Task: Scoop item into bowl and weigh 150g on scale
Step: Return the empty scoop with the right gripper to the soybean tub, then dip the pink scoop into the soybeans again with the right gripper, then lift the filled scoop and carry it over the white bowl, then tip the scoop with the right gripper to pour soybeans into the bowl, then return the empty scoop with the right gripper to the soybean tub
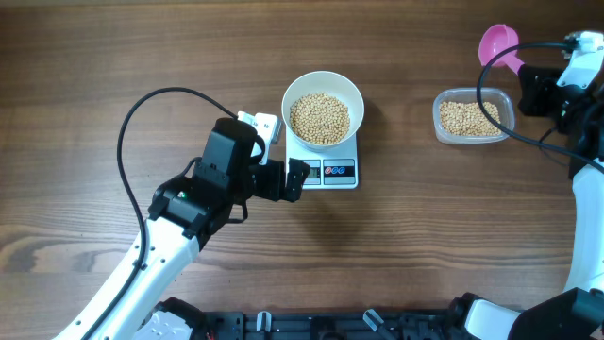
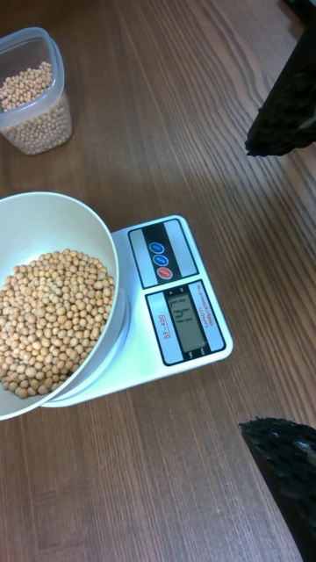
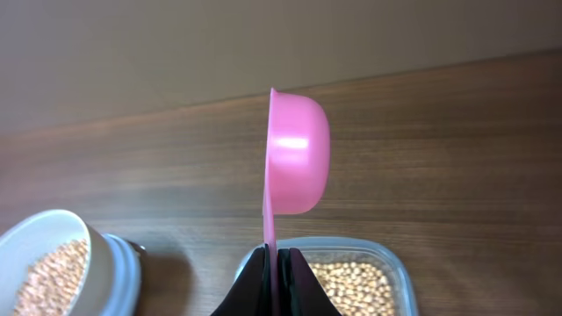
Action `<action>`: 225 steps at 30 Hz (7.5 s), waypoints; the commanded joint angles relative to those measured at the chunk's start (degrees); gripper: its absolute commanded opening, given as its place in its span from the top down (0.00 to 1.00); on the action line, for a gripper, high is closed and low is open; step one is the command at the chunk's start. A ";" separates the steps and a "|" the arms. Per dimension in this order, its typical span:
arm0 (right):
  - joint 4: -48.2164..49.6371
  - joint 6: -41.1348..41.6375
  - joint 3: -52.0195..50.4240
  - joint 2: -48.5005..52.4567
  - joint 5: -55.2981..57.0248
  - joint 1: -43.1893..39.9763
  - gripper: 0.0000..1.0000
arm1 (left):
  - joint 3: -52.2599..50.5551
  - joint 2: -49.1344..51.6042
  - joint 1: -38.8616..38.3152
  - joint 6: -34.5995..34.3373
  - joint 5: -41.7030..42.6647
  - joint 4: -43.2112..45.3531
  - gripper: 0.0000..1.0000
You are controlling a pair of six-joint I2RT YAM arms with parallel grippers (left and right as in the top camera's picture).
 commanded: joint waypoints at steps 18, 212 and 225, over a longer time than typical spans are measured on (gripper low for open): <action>-11.47 -12.96 0.26 -0.57 8.63 0.07 0.96 | -0.02 -0.48 -0.31 1.16 -0.57 0.15 0.00; 5.99 17.90 0.33 0.24 -4.72 23.89 0.96 | -0.02 -0.48 -0.31 1.16 -0.57 0.15 0.00; -6.19 19.15 0.31 -6.29 -5.81 8.09 0.96 | -0.02 -0.48 -0.31 1.16 -0.57 0.15 0.00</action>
